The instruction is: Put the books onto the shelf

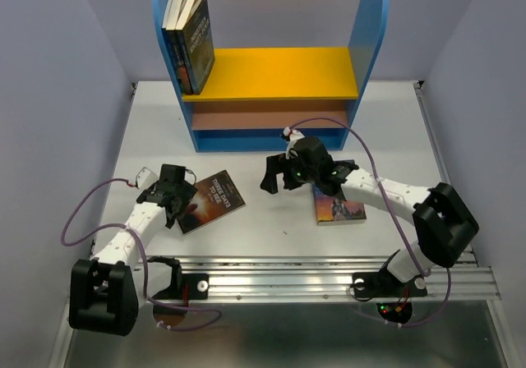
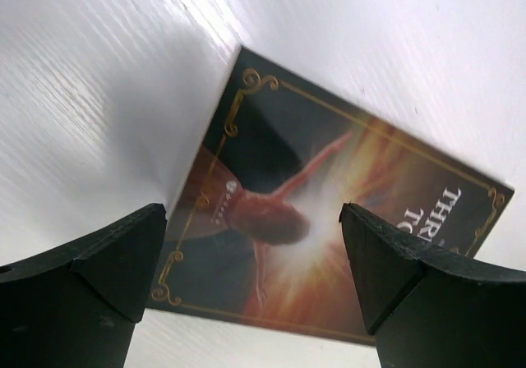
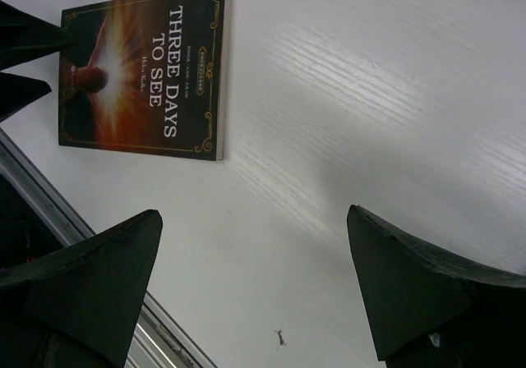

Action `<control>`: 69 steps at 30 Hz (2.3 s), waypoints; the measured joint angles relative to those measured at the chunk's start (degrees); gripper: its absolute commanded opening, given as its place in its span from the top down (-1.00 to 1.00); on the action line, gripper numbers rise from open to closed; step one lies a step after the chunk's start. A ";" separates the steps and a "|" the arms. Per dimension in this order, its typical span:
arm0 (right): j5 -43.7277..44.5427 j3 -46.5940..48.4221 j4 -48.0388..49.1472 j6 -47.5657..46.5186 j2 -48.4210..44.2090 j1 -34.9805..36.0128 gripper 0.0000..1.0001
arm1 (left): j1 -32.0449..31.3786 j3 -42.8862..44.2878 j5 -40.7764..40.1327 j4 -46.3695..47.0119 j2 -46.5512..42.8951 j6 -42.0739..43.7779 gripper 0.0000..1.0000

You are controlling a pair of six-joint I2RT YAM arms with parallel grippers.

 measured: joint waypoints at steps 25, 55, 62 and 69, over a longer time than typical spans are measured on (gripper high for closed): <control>1.07 4.52 5.18 11.34 14.78 3.30 -1.00 | 1.36 -5.22 17.38 21.44 6.19 6.97 -0.30; 2.80 12.46 0.90 12.07 22.97 3.15 -0.92 | -2.40 -5.25 15.69 20.57 6.91 5.99 0.12; -0.28 14.25 -0.57 11.82 19.93 2.91 -0.92 | -3.48 -4.87 13.53 19.82 7.61 6.08 0.27; -4.00 16.24 0.42 12.50 19.04 2.86 -0.91 | -4.81 -4.20 12.48 19.85 8.74 6.10 0.27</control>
